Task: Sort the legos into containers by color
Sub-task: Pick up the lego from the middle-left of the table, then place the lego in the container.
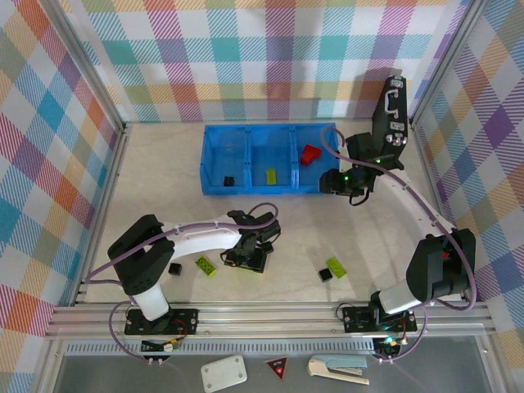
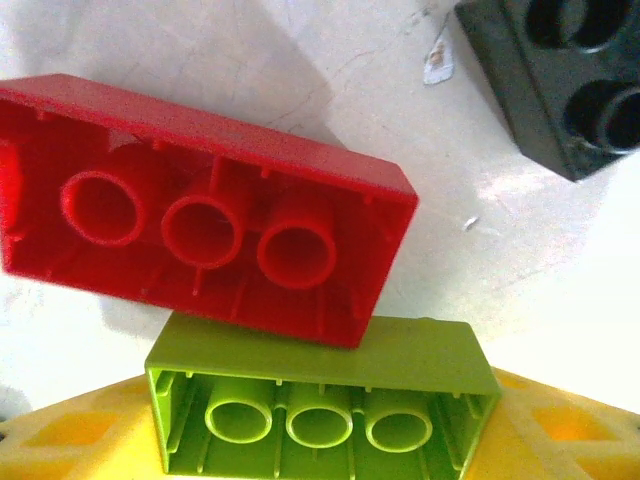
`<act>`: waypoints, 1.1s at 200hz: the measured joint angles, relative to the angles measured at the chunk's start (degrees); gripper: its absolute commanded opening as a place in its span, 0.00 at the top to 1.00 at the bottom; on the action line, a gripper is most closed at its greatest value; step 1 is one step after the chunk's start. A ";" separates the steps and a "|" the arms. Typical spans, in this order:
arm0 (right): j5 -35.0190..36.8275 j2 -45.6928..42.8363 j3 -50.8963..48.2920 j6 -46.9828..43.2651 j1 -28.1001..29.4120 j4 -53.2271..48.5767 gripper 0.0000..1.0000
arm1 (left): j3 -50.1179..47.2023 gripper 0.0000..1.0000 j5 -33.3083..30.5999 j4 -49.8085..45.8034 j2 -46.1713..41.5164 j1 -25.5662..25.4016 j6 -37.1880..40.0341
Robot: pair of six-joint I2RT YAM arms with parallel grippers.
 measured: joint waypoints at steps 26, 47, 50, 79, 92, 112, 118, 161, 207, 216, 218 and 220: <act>0.15 -1.49 -0.59 0.02 0.00 -0.04 0.47 | 3.08 0.36 -0.59 -1.77 -1.36 0.02 0.04; 0.17 -2.89 -1.68 0.02 0.00 -0.26 0.47 | 6.27 0.36 -1.05 -1.92 -2.27 0.52 0.09; 0.17 -3.06 -1.81 0.02 0.00 -0.33 0.47 | 6.69 0.36 -1.05 -1.92 -2.34 0.66 0.11; 0.39 -4.81 -3.21 0.11 0.00 -0.50 0.47 | 10.71 0.37 -1.05 -1.81 -2.54 2.97 0.70; 0.59 -5.53 -3.78 0.26 0.00 -0.55 0.47 | 12.44 0.37 -1.05 -1.70 -2.54 4.63 1.09; 0.61 -7.02 -5.05 0.59 0.00 -0.72 0.47 | 15.74 0.38 -1.14 -1.66 -2.43 7.76 1.97; 0.61 -7.50 -5.55 0.70 0.00 -0.70 0.47 | 16.98 0.38 -1.27 -1.64 -2.19 8.76 2.25; 0.63 -10.16 -8.33 1.84 0.00 -1.40 0.47 | 27.63 0.39 -2.14 -0.37 2.36 14.21 5.07; 0.59 -12.11 -9.46 3.34 0.00 -2.10 0.47 | 38.62 0.39 -2.69 1.81 10.51 17.70 7.63; 0.59 -12.44 -9.64 3.61 0.00 -2.21 0.47 | 40.48 0.39 -2.95 2.62 12.11 18.43 7.85; 0.59 -12.52 -9.68 3.74 0.00 -2.21 0.47 | 40.72 0.39 -2.97 2.78 12.35 18.51 7.85; 0.57 -12.59 -9.73 3.74 0.00 -2.21 0.47 | 41.18 0.39 -3.02 3.02 12.83 18.69 7.89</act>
